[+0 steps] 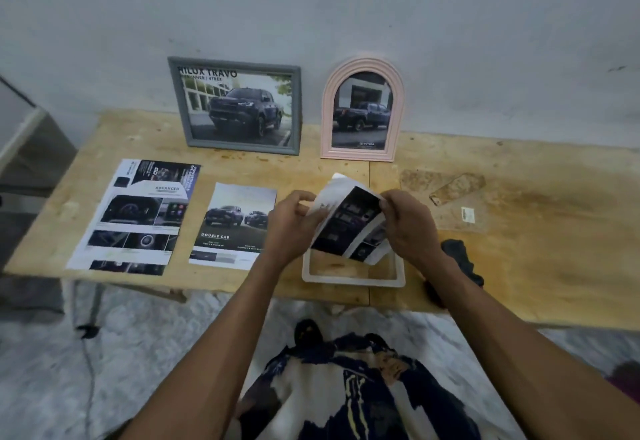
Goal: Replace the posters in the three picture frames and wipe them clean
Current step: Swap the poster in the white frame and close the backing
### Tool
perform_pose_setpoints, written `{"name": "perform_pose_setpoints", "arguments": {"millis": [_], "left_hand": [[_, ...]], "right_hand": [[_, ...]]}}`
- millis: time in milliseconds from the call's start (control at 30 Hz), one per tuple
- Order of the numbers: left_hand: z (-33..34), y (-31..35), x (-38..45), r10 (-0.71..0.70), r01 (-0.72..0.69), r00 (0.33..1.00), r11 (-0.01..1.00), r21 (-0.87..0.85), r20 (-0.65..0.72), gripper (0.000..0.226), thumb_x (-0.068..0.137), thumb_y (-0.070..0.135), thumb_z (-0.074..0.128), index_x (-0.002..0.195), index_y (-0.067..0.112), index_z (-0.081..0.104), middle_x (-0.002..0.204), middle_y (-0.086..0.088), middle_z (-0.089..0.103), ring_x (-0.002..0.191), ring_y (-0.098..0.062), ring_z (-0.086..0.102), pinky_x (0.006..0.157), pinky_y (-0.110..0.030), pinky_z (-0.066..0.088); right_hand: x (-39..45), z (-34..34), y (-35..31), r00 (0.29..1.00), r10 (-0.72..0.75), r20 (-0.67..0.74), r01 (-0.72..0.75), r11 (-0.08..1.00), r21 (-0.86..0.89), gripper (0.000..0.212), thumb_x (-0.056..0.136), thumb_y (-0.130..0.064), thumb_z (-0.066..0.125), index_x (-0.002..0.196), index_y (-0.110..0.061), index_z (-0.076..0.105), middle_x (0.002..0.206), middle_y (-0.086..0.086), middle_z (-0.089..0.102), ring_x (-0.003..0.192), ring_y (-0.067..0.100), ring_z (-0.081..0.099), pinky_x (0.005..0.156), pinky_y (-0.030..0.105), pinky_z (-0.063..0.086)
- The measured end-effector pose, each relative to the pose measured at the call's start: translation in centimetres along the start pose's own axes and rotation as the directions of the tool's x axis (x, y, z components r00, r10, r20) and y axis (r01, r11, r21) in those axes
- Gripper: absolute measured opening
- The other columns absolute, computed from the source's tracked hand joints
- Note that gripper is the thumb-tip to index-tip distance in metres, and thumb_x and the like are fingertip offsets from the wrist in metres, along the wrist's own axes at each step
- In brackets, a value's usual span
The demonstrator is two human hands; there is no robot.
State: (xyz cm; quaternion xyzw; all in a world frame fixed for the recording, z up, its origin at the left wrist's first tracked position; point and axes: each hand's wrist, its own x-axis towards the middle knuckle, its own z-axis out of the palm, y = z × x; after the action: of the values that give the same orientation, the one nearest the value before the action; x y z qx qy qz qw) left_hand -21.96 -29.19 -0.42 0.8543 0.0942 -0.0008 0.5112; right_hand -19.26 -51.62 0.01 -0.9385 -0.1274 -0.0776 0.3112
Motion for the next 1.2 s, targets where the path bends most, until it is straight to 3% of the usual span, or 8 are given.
{"name": "perform_pose_setpoints", "arguments": {"millis": [167,267,367,567,633,733,900,1200], "left_hand": [[-1.7,-1.4,-4.5,-0.353,0.327,0.936,0.867,-0.375,0.000,0.034,0.086,0.024,0.077,0.112,0.015,0.059,0.069,0.005,0.068,0.082,-0.024,0.068,0.069,-0.040,0.054],[-0.8,-2.1,-8.0,-0.434,0.402,0.900,0.789,-0.465,0.041,0.026,0.086,0.016,0.077,0.108,0.015,0.062,0.070,0.003,0.072,0.077,-0.018,0.068,0.067,-0.035,0.053],[-0.2,-3.3,-11.6,-0.467,0.405,0.884,0.766,-0.499,0.002,0.015,0.085,0.008,0.077,0.098,0.009,0.069,0.077,-0.002,0.074,0.072,-0.018,0.067,0.072,-0.037,0.054],[-2.9,-5.6,-14.0,-0.536,0.453,0.839,0.782,-0.428,-0.090,0.017,0.087,0.001,0.072,0.099,0.011,0.066,0.084,-0.009,0.071,0.071,-0.020,0.061,0.071,-0.033,0.051],[-4.4,-6.0,-13.5,-0.527,0.443,0.839,0.805,-0.394,-0.134,0.019,0.087,-0.002,0.072,0.099,0.011,0.065,0.083,-0.004,0.073,0.066,-0.012,0.064,0.067,-0.026,0.053],[-7.3,-7.6,-12.0,-0.502,0.424,0.843,0.842,-0.335,-0.193,0.023,0.083,-0.001,0.076,0.090,0.018,0.064,0.083,-0.007,0.070,0.070,-0.017,0.062,0.077,-0.037,0.057],[-14.2,-11.7,-7.5,-0.463,0.407,0.849,0.881,-0.243,-0.255,0.031,0.080,0.006,0.079,0.102,0.022,0.063,0.089,-0.007,0.067,0.078,-0.024,0.065,0.080,-0.040,0.059],[-29.6,-19.6,-0.6,-0.372,0.392,0.889,0.920,0.025,-0.266,0.042,0.082,0.014,0.079,0.119,0.019,0.059,0.098,-0.001,0.065,0.075,-0.016,0.065,0.067,-0.027,0.047]], "right_hand": [[-2.2,-0.6,-1.9,0.986,0.168,0.016,-0.167,0.958,0.231,0.015,0.100,-0.016,0.050,0.091,-0.008,0.058,0.077,0.001,0.058,0.068,0.017,0.050,0.054,0.012,0.032],[-4.5,0.4,-3.2,0.947,0.305,0.102,-0.321,0.886,0.335,0.014,0.101,-0.023,0.047,0.096,-0.016,0.059,0.081,-0.006,0.058,0.072,0.013,0.054,0.057,0.017,0.036],[-7.5,2.1,-4.6,0.872,0.451,0.193,-0.489,0.767,0.416,0.013,0.100,-0.023,0.049,0.105,-0.016,0.059,0.086,-0.005,0.060,0.074,0.013,0.058,0.051,0.007,0.040],[-11.1,4.8,-7.3,0.746,0.556,0.367,-0.666,0.593,0.453,0.008,0.096,-0.012,0.053,0.102,-0.013,0.058,0.085,0.000,0.061,0.071,0.015,0.059,0.051,0.018,0.046],[-11.0,5.9,-8.1,0.727,0.550,0.412,-0.687,0.605,0.403,0.010,0.093,-0.011,0.054,0.098,-0.016,0.061,0.090,0.002,0.065,0.081,0.020,0.062,0.063,0.029,0.050],[-9.5,8.2,-9.9,0.709,0.531,0.464,-0.695,0.638,0.332,0.011,0.090,-0.012,0.058,0.096,-0.020,0.063,0.094,0.002,0.066,0.084,0.022,0.064,0.073,0.038,0.057],[-4.8,13.4,-15.2,0.760,0.484,0.434,-0.624,0.730,0.280,0.005,0.086,-0.012,0.061,0.087,-0.015,0.064,0.079,-0.004,0.064,0.071,0.011,0.058,0.051,0.020,0.037],[2.3,25.6,-27.5,0.727,0.513,0.457,-0.668,0.683,0.296,0.007,0.083,-0.009,0.069,0.089,-0.009,0.065,0.084,0.007,0.070,0.077,0.023,0.067,0.071,0.040,0.059]]}}
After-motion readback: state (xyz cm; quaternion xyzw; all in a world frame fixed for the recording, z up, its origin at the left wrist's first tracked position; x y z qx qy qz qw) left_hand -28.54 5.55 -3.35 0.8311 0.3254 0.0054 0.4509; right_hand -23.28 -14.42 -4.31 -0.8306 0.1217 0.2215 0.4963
